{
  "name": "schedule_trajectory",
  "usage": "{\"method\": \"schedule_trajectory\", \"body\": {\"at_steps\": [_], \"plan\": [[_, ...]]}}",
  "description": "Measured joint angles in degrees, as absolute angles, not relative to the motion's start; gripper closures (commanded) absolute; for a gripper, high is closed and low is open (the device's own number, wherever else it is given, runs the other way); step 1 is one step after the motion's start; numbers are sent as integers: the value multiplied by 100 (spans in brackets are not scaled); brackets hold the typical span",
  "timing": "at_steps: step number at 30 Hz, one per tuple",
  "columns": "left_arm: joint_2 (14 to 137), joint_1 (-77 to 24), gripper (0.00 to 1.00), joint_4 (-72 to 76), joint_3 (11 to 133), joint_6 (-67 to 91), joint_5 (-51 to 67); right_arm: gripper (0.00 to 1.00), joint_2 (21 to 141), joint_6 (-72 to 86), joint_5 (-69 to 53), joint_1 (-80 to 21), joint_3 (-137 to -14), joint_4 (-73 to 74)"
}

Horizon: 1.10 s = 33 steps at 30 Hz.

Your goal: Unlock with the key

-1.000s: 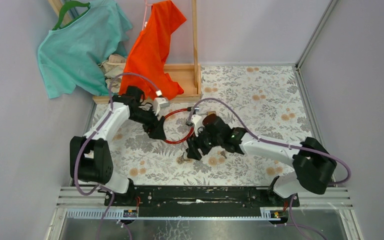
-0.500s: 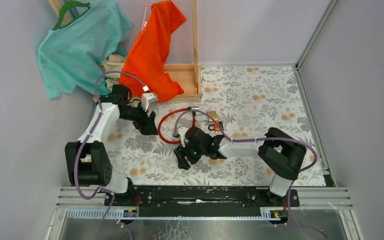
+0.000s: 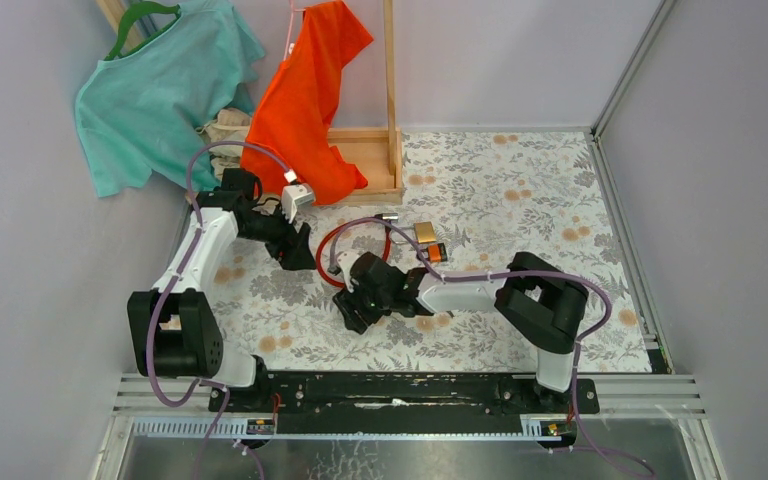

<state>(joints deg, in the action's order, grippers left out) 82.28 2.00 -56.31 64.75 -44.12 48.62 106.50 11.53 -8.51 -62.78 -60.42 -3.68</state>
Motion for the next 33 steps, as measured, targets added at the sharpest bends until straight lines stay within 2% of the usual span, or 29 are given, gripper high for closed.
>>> {"method": "schedule_trajectory", "body": {"at_steps": [10,17,21,23,27,33], "plan": [[8195,200,14,-5634,6475,-4412,4858,54,10763,823,-58,-6641,-6204,-189],[8195,200,13,-5634,6475,-4410,4860,45,10676,768,412,-6864,-6018,-325],[8193,200,13,-5634,6475,-4410,4862,45,10532,773,567,-6864,-5826,-336],[8193,200,13,-5634,6475,-4410,4866,53,10512,773,624,-6864,-5795,-346],[8182,200,13,-5636,6475,-4410,4864,77,10510,746,714,-6860,-5787,-344],[8180,200,13,-5636,6473,-4407,4864,100,10488,742,784,-6855,-5791,-464]]}}
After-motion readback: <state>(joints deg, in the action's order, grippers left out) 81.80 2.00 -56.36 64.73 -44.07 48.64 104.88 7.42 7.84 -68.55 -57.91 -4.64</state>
